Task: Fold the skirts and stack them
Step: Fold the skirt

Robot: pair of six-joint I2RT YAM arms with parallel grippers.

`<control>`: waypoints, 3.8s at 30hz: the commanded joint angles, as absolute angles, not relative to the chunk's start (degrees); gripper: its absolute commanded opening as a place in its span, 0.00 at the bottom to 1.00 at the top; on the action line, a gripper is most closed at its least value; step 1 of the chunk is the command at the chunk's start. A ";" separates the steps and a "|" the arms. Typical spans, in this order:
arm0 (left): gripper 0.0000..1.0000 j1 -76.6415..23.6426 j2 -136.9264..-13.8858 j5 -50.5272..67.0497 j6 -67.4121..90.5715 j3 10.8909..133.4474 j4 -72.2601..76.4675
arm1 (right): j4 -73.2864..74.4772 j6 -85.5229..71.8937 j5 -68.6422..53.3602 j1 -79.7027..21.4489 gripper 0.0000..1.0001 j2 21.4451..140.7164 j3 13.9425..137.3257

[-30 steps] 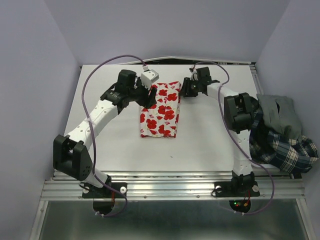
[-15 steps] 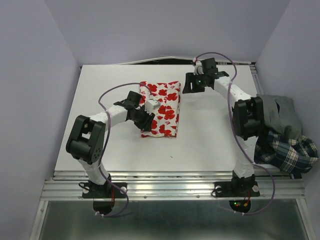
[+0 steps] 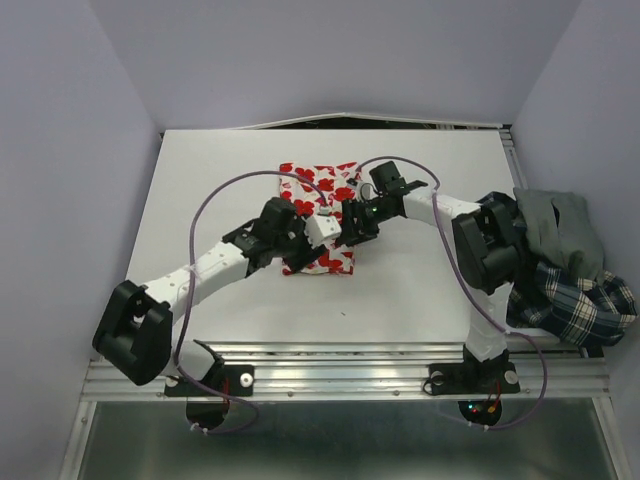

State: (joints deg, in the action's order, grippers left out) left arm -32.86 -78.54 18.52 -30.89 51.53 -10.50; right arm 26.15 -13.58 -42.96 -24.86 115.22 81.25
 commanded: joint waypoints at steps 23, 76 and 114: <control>0.03 -47.11 -98.35 -0.89 -44.47 50.45 -2.28 | 24.96 -7.82 -32.86 -23.65 0.50 121.20 81.56; 0.00 -47.37 -84.55 17.84 -41.75 80.76 -39.37 | -31.90 -47.63 -57.48 -34.27 0.66 127.37 65.31; 0.00 -52.30 -81.21 23.83 -42.01 77.60 -45.17 | 18.11 -7.29 -54.21 -28.74 0.48 140.54 103.55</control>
State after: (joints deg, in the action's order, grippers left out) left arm -52.45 -81.06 25.43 -40.03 73.67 -44.38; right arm 15.05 -8.38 -51.55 -28.21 140.77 108.05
